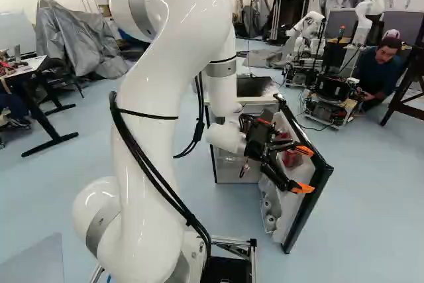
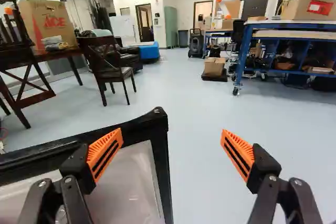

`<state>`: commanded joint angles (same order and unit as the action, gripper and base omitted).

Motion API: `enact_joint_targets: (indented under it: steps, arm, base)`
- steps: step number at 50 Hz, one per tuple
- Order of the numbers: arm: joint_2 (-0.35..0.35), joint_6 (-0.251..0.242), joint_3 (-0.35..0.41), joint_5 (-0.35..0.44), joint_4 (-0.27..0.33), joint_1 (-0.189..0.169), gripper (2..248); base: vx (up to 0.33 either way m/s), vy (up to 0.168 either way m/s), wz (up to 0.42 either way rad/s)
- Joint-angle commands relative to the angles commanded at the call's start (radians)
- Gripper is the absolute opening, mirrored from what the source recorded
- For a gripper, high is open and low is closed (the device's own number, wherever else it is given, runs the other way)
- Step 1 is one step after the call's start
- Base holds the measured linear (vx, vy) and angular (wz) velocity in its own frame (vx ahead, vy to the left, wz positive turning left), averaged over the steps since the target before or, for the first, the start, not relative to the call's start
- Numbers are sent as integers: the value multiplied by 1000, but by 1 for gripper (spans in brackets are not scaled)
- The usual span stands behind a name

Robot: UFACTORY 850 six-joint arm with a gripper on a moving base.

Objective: Grab a drink from the fridge

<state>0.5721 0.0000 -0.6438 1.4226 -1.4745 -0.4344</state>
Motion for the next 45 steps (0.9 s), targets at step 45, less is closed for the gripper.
enact_joint_targets:
  steps: [45]
  arm:
    - [-6,0,9,0,82,-52,247]
  base:
    - [0,0,0]
